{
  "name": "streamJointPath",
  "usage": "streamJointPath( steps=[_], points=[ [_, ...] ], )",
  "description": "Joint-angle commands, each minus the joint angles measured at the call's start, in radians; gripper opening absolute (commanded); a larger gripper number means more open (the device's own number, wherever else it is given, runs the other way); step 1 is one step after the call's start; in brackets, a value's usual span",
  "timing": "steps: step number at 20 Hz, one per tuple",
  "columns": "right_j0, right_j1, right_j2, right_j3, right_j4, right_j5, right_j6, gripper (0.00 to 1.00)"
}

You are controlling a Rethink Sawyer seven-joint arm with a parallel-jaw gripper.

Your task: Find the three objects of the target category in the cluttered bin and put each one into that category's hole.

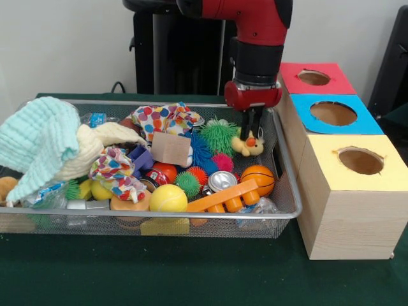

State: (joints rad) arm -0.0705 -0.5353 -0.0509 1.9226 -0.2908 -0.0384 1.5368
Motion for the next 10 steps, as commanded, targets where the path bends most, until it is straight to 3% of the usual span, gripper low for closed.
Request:
streamJointPath(
  steps=[1, 7, 10],
  points=[
    [-0.013, -0.179, 0.053, 0.070, 0.058, 0.171, 0.161, 0.00],
    [0.003, -0.242, 0.031, 0.101, 0.058, 0.209, 0.153, 0.00],
    [0.051, -0.242, -0.025, 0.088, 0.033, 0.188, 0.154, 0.00]
  ],
)
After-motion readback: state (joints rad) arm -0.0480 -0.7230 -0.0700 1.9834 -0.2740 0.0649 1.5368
